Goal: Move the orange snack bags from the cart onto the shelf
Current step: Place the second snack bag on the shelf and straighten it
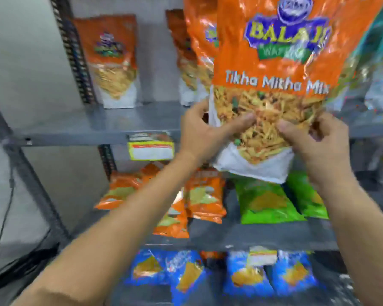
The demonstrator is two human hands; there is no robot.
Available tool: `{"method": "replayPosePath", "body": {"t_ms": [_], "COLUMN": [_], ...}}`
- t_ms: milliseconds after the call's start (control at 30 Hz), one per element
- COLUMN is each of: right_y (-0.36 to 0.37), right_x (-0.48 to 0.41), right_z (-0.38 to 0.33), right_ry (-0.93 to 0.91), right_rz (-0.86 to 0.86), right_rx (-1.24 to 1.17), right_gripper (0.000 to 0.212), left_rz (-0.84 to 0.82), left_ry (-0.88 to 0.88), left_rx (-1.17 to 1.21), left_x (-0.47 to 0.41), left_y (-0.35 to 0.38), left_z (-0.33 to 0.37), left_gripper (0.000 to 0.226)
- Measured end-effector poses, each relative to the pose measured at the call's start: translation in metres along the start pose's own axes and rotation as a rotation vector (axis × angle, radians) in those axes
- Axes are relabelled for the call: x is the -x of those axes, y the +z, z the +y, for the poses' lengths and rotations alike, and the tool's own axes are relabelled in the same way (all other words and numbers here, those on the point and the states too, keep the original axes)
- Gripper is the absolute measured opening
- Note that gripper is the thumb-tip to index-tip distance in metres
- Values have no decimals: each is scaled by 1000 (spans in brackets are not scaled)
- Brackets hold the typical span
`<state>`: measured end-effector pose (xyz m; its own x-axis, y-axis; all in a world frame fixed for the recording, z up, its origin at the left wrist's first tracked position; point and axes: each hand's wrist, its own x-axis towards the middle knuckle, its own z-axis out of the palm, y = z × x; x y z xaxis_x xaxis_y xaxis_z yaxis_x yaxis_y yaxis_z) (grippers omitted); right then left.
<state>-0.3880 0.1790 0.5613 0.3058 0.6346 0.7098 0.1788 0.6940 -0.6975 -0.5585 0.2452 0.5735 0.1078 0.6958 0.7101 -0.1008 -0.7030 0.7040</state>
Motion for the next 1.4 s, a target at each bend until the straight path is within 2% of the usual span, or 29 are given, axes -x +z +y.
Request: {"method": "replayPosePath", "body": {"t_ms": [100,200,300,400,467,567,700,767,833,900,967,1067,1167,1300,1400], "right_y": [67,131,188,234,257,282,300,301,296,291,290,293,298,320,341], "right_x": [-36,-65,-91,-113,-127,-145,-144,-143,-146,-148,-145,-141,-143,-149,-150], "right_z": [-15,-10,13,40,55,73,101,109,108,106,110,116,119,115,115], "right_ry": [-52,-58,23,112,125,156,222,273,369,449,440,333,292,247,224], "right_rz": [-85,-145,-222,-276,-290,-320,-347,-259,-127,-91,-189,-283,-352,-439,-437], "right_rx": [-28,-14,-24,-26,11,66,113,57,-57,-94,-14,78,138,249,240], "right_gripper": [19,18,17,18,26,39,48,54,50,34,28,31,31,47,44], "left_rz": [83,142,159,133,133,133,12,10,96,165,181,184,222,378,462], "left_ry": [116,147,96,10,-34,-119,-255,-295,-283,-223,-148,-111,-175,-238,-268], "left_rx": [-61,-167,-264,-327,-356,-342,-371,-414,-415,-407,-441,-452,-416,-413,-392], "left_x": [-34,-65,-93,-118,-134,-155,-156,-153,-152,-149,-147,-146,-147,-151,-153], "left_y": [-66,-130,-181,-222,-242,-266,-281,-286,-293,-297,-295,-293,-294,-298,-305], "left_z": [21,24,8,-15,-32,-60,-89,-92,-92,-90,-91,-90,-91,-93,-95], "left_gripper": [23,29,30,18,20,30,48,69,82,76,66,56,49,35,35]}}
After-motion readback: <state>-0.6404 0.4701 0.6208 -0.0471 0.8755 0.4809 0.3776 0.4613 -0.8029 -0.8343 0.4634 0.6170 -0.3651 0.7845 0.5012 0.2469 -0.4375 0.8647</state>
